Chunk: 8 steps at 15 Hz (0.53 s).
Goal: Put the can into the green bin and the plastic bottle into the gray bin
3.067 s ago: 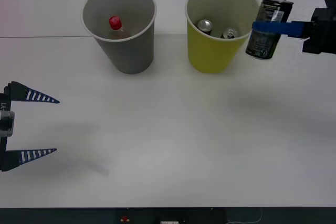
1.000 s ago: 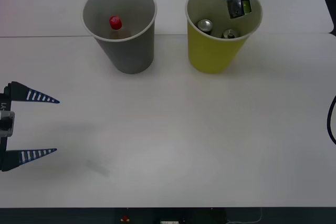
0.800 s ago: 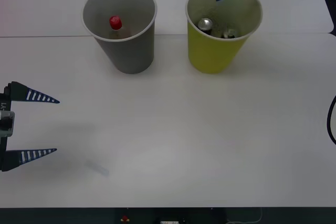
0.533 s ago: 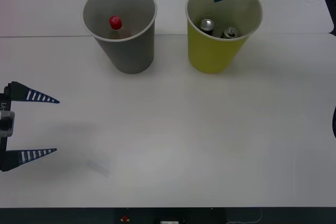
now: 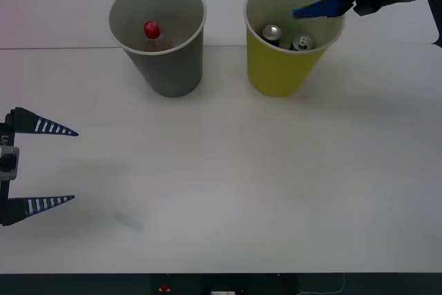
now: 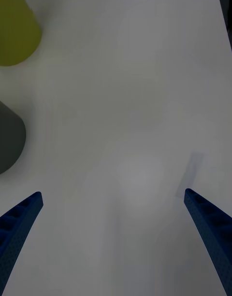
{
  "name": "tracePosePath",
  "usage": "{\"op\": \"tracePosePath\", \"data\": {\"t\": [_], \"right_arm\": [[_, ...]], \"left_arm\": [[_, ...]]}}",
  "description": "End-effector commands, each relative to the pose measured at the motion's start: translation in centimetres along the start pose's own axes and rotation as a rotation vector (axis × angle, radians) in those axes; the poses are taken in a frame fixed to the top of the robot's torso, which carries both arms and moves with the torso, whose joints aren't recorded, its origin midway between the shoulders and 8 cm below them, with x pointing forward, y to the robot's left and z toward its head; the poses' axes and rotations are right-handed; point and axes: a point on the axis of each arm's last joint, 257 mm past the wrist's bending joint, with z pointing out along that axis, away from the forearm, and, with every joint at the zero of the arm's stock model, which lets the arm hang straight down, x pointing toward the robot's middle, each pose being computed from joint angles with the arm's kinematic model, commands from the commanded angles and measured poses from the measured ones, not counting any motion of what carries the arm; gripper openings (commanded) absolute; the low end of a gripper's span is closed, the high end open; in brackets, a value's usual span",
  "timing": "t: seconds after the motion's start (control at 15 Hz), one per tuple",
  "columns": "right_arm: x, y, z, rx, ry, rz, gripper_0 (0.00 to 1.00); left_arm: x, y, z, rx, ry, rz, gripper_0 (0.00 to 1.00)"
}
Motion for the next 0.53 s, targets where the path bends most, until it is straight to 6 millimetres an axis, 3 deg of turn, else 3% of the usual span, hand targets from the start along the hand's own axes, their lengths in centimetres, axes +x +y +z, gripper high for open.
{"op": "tracePosePath", "data": {"t": [0.07, 0.53], "right_arm": [[1.4, 1.5, -0.9, -0.015, -0.026, -0.061, 1.0], [6.4, 7.1, -3.4, -0.042, -0.046, -0.196, 1.0]], "left_arm": [[0.0, 0.0, 0.0, 0.0, 0.0, 0.0, 1.0], [0.0, 0.0, 0.0, 0.0, 0.0, 0.0, 1.0]]}}
